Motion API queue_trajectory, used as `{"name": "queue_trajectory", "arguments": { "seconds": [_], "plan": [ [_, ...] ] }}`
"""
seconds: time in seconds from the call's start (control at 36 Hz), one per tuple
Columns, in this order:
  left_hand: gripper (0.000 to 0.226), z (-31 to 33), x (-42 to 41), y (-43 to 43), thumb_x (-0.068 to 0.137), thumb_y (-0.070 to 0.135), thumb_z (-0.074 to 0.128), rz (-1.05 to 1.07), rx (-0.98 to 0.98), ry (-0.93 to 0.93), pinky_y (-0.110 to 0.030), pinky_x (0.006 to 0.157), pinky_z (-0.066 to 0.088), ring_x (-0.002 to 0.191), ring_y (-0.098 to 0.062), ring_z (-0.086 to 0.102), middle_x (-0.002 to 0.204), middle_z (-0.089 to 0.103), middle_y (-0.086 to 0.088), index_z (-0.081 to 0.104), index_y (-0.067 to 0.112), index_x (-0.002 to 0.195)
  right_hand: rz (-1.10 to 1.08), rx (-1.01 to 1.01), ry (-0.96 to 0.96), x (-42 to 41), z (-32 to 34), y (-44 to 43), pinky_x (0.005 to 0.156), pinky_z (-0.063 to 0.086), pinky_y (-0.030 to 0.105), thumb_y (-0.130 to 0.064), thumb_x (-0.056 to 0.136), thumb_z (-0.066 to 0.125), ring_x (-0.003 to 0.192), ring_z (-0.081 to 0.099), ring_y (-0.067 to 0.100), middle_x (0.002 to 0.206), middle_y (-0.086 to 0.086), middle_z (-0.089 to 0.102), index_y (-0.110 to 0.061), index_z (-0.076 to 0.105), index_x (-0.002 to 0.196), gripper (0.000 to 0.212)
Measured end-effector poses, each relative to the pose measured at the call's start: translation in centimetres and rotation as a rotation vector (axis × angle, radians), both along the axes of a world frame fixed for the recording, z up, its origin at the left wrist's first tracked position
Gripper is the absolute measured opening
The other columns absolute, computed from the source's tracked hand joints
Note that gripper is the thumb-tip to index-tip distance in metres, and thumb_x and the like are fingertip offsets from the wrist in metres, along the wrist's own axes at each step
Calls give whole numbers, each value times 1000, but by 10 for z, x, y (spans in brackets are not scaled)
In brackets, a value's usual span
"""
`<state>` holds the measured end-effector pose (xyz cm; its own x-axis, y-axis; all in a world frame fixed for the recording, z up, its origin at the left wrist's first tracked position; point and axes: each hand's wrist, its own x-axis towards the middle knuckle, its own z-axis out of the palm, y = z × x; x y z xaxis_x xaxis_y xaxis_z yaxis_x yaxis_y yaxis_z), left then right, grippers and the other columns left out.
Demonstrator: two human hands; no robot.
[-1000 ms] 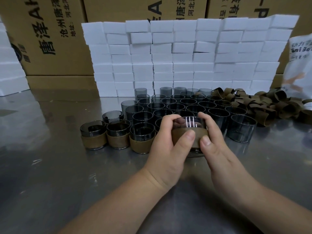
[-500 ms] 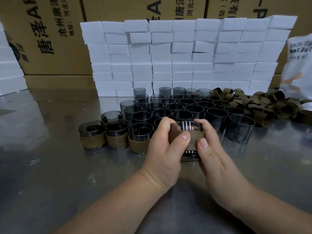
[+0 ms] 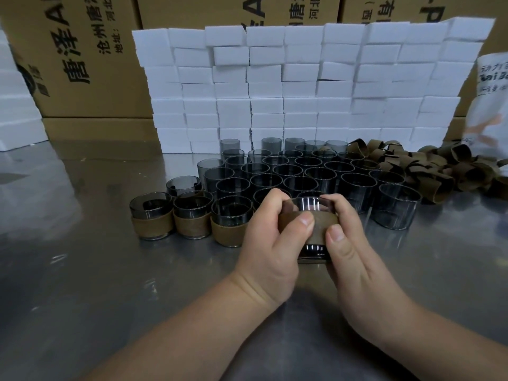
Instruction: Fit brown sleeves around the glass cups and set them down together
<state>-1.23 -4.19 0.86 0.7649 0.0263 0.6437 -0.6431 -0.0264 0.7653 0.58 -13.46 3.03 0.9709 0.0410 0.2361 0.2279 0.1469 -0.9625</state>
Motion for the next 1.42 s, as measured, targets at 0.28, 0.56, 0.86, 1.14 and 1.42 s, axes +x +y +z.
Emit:
{"name": "queue_trajectory", "arguments": {
  "seconds": [0.28,0.56,0.86,1.14,1.42],
  "plan": [
    [32,-1,1,1,71,42,45,35,35,-18,-26,58,34,61,-11,36,63,38,0,39,11,68,58,-225,-235,-16,-4,-5,69,36,9,-7,71,58,61,54,-10,68,-10,56,-9,40,107,40],
    [28,-5,1,2,73,41,42,72,86,-45,-22,56,33,59,-6,37,62,39,3,40,13,69,49,-181,-324,-21,-18,-7,69,36,12,-3,92,45,63,53,-6,71,-7,56,-19,44,85,18],
    [29,-7,11,11,80,47,35,133,190,-116,-33,66,43,71,-18,49,78,52,-5,46,22,89,100,-466,-429,-19,-27,-19,79,38,6,-57,76,36,94,53,-9,101,-37,52,-45,37,111,36],
    [64,-5,12,14,86,72,17,102,343,-197,-13,88,39,101,3,54,135,44,-5,27,32,135,-94,-417,-445,-15,-21,-35,76,52,27,-53,58,58,93,59,2,101,-17,59,-52,48,89,33],
    [40,-11,17,14,82,56,27,271,339,-59,-7,77,38,78,-8,54,117,47,9,29,45,120,-592,-411,-221,35,-23,-81,91,42,34,-23,76,71,109,50,21,114,1,51,-24,46,81,26]
  ]
}}
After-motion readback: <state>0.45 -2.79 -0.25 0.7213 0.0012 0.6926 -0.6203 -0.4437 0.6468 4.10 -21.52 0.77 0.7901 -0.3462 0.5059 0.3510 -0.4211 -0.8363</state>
